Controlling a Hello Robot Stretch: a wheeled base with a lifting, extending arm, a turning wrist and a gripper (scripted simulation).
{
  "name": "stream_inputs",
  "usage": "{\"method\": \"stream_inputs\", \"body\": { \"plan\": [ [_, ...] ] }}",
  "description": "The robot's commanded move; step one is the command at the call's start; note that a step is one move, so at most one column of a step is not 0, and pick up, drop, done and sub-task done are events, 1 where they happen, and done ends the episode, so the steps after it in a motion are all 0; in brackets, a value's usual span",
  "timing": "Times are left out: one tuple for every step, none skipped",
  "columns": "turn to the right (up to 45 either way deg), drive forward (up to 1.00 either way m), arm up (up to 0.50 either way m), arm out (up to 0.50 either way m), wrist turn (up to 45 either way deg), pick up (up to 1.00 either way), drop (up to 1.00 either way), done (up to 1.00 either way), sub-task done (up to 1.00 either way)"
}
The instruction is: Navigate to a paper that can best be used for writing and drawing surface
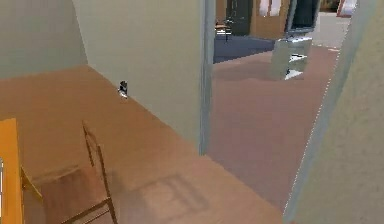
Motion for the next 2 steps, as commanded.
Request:
{"method": "stream_inputs", "body": {
  "plan": [
    [9.0, 0.0, 0.0, 0.0, 0.0, 0.0, 0.0, 0.0, 0.0],
    [0.0, 1.0, 0.0, 0.0, 0.0, 0.0, 0.0, 0.0, 0.0]
  ]
}}
